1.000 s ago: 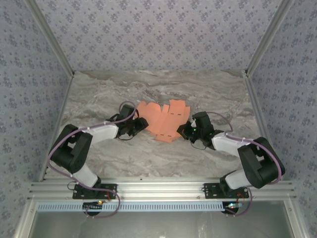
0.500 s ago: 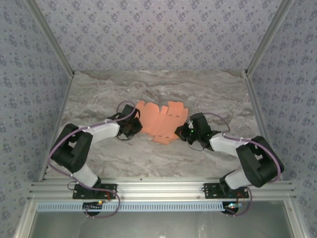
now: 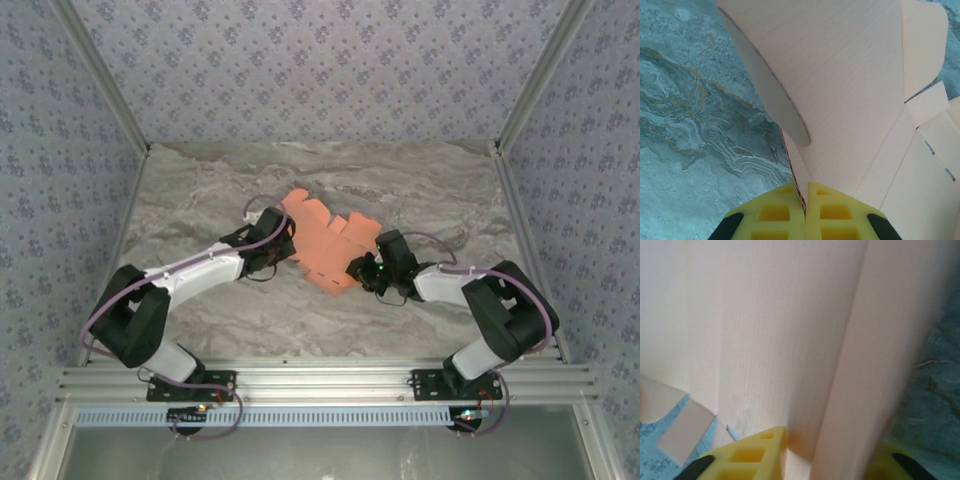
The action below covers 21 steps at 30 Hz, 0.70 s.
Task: Fold the paper box
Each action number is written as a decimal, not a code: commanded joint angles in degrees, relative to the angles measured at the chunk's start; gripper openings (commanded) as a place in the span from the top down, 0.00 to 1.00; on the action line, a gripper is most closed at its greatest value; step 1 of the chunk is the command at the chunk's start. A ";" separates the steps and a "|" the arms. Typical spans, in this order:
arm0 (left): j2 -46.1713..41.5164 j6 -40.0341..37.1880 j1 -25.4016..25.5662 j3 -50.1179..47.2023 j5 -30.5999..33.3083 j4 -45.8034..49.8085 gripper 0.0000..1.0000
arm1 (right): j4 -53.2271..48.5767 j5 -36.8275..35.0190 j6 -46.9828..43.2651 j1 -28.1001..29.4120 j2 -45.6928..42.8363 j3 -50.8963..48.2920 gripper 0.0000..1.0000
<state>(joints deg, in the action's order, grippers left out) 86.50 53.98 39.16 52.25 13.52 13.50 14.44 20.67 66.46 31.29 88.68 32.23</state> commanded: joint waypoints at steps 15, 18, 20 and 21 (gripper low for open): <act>-7.08 -11.18 2.89 -2.08 10.52 -2.90 1.00 | -14.48 0.39 -42.40 3.74 -6.97 3.87 0.41; -8.32 -15.31 2.90 -3.31 10.75 -5.01 1.00 | -18.37 0.32 -50.17 5.84 -7.05 5.76 0.41; -9.16 -17.66 2.92 -3.81 10.51 -6.14 1.00 | -20.20 0.10 -53.53 7.42 -7.37 7.15 0.42; -9.41 -18.24 2.90 -4.12 10.37 -6.43 1.00 | -20.32 0.16 -54.54 8.00 -7.64 7.43 0.42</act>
<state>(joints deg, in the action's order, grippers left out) 79.15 40.86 41.76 48.90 22.59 10.07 -0.93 21.28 22.57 37.47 82.43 37.21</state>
